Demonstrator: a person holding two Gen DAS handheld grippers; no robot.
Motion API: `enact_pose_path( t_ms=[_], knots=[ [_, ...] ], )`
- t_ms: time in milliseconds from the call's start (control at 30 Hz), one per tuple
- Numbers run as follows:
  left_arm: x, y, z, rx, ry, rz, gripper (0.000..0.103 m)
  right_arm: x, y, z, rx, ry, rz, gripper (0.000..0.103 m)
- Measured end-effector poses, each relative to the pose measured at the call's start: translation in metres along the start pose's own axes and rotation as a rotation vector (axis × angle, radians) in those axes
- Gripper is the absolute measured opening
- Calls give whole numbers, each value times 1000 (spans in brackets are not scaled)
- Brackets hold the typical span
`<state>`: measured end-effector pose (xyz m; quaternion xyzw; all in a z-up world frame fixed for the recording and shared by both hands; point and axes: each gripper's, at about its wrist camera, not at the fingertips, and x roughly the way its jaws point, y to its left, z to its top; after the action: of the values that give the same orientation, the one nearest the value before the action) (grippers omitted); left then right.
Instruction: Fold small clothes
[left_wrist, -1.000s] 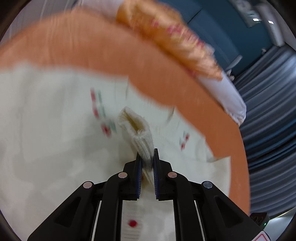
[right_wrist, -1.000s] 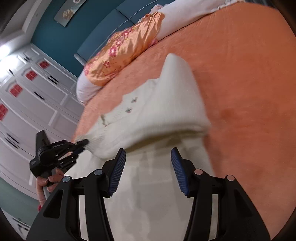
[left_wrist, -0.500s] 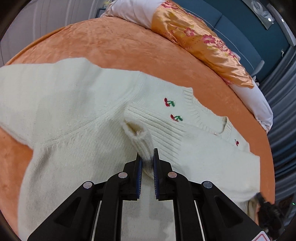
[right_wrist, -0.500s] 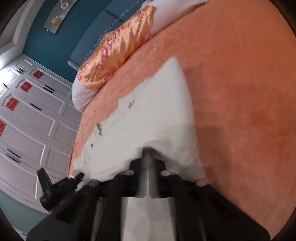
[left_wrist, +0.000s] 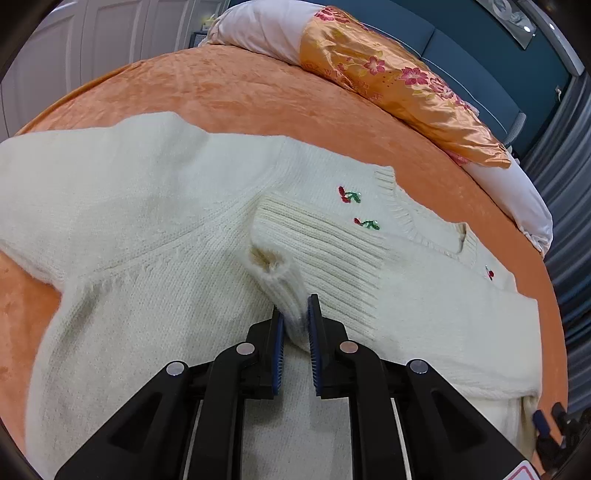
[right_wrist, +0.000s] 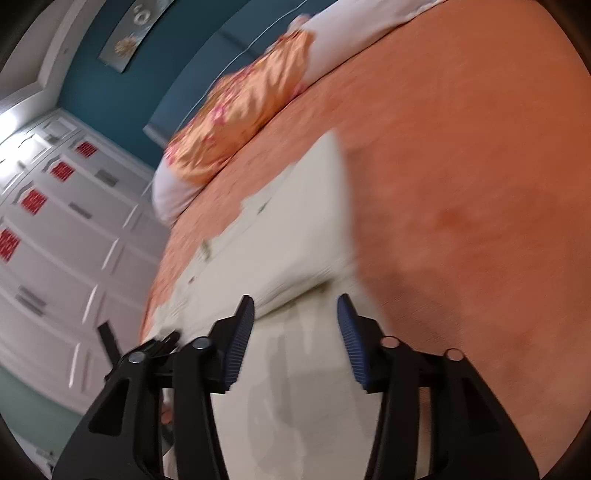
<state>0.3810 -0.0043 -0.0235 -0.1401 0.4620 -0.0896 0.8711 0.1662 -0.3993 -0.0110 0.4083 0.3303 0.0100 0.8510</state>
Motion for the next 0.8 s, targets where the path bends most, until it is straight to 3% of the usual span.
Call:
enact_pose_path(
  t_ms=[167, 233, 300, 333, 400, 433, 467, 633, 767, 800],
  knots=[
    [0, -1, -1, 7, -5, 9, 14, 42, -8, 15, 81, 45, 5, 48],
    [-1, -1, -2, 11, -9, 11, 16, 40, -9, 26, 125, 3, 20, 10],
    [0, -1, -5, 17, -9, -12, 22, 23, -13, 34, 154, -91, 66, 9],
    [0, -2, -7, 27, -14, -21, 25, 16, -17, 34, 146, -130, 44, 8],
    [0, -9, -12, 75, -39, 7, 26, 28, -32, 28, 131, -93, -64, 6],
    [0, -12, -14, 91, -47, 22, 26, 39, -44, 22, 145, -50, -85, 5],
    [0, -13, -14, 97, -49, 29, 26, 39, -50, 18, 168, -57, -43, 5],
    [0, -9, -14, 85, -61, 11, 26, 19, -13, 21, 64, -34, -158, 13],
    [1, -13, -17, 104, -79, 26, 26, -13, 14, 6, -95, -136, -307, 13],
    [0, -14, -18, 109, -83, 31, 26, -7, 25, 6, -134, -128, -304, 13]
  ],
)
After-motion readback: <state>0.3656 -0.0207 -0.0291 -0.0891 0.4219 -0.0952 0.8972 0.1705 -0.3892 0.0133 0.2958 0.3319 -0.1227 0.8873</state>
